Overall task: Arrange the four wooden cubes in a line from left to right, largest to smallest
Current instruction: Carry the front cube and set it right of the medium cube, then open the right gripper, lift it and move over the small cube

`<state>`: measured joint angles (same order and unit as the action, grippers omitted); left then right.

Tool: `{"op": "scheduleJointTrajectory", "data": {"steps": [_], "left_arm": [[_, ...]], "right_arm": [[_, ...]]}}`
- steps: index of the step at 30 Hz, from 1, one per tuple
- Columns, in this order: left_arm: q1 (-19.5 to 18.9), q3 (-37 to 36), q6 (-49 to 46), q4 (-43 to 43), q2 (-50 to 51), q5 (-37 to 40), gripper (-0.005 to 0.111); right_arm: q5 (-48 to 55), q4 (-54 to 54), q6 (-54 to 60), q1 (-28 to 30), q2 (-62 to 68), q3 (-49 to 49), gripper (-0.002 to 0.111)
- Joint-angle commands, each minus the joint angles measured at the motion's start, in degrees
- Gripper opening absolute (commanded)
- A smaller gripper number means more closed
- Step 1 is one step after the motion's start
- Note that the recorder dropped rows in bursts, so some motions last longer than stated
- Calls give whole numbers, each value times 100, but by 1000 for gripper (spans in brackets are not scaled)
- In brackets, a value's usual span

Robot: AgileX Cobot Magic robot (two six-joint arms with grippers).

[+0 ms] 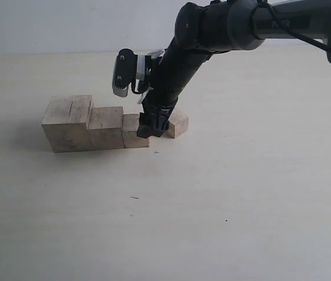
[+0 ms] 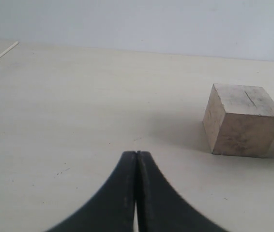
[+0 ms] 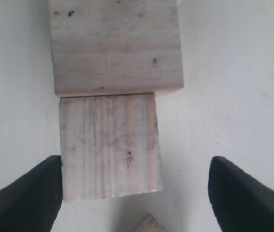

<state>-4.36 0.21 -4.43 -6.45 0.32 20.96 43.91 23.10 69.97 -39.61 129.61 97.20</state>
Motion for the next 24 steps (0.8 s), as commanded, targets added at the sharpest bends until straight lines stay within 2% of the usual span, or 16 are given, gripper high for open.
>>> {"op": "scheduleJointTrajectory", "data": {"steps": [1, 10, 14, 18, 20, 24], "left_arm": [[35, -21, 21, 4, -32, -61, 0], [35, -21, 21, 4, -32, -61, 0], [35, -21, 21, 4, -32, -61, 0], [35, -21, 21, 4, -32, -61, 0], [35, -21, 21, 4, -32, -61, 0], [35, -21, 21, 4, -32, -61, 0]], "right_arm": [[-9, 7, -109, -5, -104, -14, 77], [490, 7, -551, -5, -613, -14, 77], [793, -473, -1683, -5, -847, -14, 71], [1438, -1455, -3998, -5, -1020, -14, 50], [1885, -1764, -5003, -5, -1104, -14, 35], [2234, -1937, -5213, -5, -1189, -14, 5]]}}
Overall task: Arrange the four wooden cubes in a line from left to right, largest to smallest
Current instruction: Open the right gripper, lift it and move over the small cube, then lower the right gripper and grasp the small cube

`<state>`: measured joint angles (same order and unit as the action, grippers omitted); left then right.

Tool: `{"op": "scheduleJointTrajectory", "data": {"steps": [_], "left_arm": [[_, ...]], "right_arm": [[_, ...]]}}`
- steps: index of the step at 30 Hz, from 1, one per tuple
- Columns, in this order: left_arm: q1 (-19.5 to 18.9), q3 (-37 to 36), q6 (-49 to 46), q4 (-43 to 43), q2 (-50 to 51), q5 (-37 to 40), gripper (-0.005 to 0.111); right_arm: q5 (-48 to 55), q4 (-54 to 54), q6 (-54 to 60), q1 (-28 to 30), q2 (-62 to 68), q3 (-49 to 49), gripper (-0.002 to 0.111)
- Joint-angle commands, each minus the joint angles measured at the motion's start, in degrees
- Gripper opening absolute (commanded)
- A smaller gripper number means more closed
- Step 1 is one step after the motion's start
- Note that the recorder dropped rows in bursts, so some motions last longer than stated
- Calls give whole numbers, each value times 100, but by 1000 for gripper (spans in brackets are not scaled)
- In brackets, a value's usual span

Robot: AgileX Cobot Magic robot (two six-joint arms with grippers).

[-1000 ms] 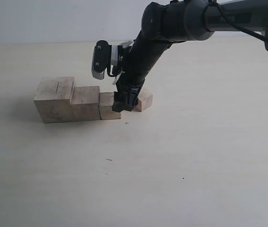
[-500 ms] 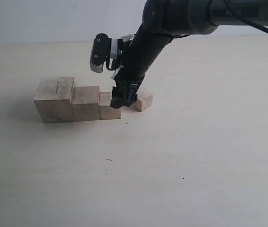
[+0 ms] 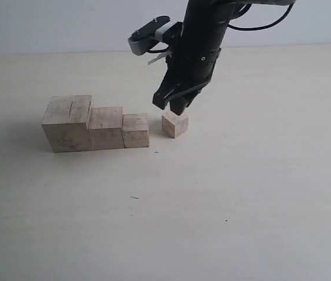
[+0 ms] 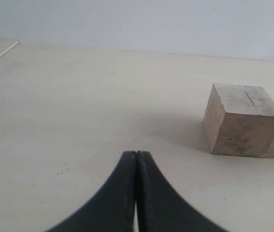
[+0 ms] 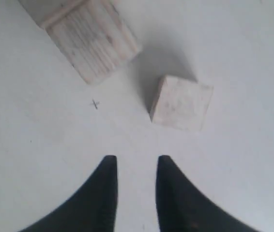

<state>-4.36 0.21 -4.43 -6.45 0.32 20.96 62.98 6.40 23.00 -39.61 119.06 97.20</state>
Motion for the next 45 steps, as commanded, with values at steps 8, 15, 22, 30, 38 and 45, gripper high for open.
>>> {"op": "scheduleJointTrajectory", "data": {"steps": [8, 15, 22, 30, 38, 45], "left_arm": [[35, -21, 21, 4, -32, -61, 0], [35, -21, 21, 4, -32, -61, 0], [35, -21, 21, 4, -32, -61, 0], [35, -21, 21, 4, -32, -61, 0], [35, -21, 21, 4, -32, -61, 0], [35, -21, 21, 4, -32, -61, 0]], "right_arm": [[-589, -340, -554, 43, -95, -271, 0], [-917, -340, -554, 43, 237, -376, 5], [-1022, -34, -554, 43, 295, -376, 42], [-1138, -147, -554, 43, 295, -376, 57], [-1373, -276, -565, 43, 295, -376, 64], [-1531, -381, -808, 43, 319, -376, 64]]}}
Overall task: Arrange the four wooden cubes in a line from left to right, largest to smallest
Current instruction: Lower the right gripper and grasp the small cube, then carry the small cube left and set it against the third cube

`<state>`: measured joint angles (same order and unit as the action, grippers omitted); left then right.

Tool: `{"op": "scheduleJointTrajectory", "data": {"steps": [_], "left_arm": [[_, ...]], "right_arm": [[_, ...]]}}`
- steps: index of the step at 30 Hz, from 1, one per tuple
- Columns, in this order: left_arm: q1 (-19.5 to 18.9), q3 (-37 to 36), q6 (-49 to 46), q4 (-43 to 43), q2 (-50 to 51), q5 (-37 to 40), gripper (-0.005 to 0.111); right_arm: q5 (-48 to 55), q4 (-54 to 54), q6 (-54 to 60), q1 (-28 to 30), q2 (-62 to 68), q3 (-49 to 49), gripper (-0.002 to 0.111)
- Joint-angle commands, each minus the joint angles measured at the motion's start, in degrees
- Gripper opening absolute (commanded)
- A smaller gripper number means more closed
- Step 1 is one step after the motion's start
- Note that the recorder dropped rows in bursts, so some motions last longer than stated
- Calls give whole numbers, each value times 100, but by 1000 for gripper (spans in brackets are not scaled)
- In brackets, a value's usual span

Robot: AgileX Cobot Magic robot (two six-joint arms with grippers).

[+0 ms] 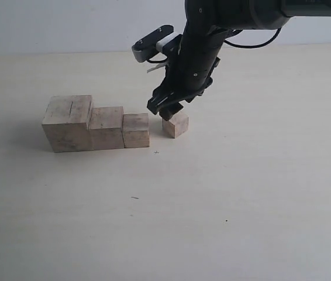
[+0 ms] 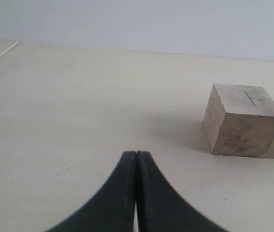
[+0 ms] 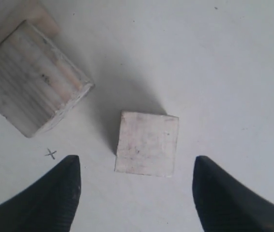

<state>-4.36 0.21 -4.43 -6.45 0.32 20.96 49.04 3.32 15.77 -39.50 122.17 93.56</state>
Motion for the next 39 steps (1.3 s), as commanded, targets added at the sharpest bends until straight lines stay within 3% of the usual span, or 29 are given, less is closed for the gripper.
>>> {"op": "scheduleJointTrajectory", "data": {"steps": [1, 30, 34, 37, 39], "left_arm": [[35, -21, 21, 4, -32, -61, 0], [35, -21, 21, 4, -32, -61, 0], [35, -21, 21, 4, -32, -61, 0], [35, -21, 21, 4, -32, -61, 0], [35, -21, 21, 4, -32, -61, 0]], "right_arm": [[-150, -73, -74, 33, 37, -12, 64], [-341, -332, -84, 33, 659, -12, 61], [-195, -332, -84, 33, 621, 0, 33], [-59, -332, 437, 33, 524, 0, 1], [224, -281, 1849, 33, 512, 0, 0]]}}
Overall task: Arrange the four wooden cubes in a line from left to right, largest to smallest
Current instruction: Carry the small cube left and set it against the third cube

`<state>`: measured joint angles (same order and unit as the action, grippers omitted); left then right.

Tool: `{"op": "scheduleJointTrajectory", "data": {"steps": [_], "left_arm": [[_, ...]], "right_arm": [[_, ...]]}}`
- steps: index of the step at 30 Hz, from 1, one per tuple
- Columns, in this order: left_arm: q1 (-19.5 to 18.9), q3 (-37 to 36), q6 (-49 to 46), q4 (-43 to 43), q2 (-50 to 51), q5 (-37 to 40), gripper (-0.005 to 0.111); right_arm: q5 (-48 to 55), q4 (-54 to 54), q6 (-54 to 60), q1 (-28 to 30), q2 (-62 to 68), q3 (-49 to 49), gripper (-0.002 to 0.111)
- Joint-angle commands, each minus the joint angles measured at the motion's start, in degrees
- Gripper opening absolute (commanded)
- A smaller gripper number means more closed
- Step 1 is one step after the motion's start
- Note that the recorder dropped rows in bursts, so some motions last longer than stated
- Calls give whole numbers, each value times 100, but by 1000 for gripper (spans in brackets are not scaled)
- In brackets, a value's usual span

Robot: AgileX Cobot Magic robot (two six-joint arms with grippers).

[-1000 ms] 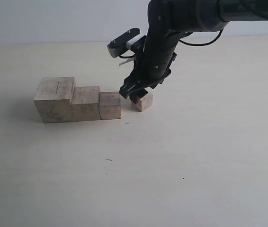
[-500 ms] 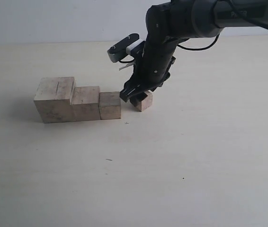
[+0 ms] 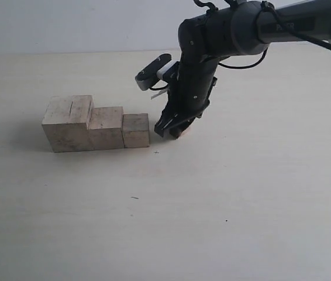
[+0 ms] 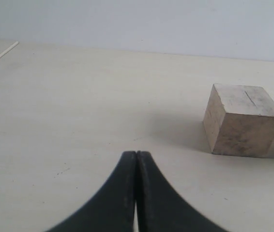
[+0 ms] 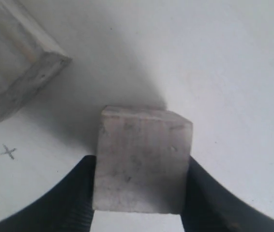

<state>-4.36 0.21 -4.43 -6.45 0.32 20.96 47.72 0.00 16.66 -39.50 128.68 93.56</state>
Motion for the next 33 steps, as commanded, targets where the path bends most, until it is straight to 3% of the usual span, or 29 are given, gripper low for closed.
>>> {"op": "scheduleJointTrajectory", "data": {"steps": [1, 6, 12, 20, 33], "left_arm": [[35, -21, 21, 4, -32, -61, 0], [35, -21, 21, 4, -32, -61, 0], [35, -21, 21, 4, -32, -61, 0], [35, -21, 21, 4, -32, -61, 0], [35, -21, 21, 4, -32, -61, 0]], "right_arm": [[439, 154, 2286, 33, -140, 0, 0], [626, 468, 4070, 33, -111, 0, 0], [318, 298, 4329, 33, -98, 0, 0], [-86, 921, 5746, 33, -89, 0, 0], [-194, 1211, 5850, 33, 168, 0, 0]]}}
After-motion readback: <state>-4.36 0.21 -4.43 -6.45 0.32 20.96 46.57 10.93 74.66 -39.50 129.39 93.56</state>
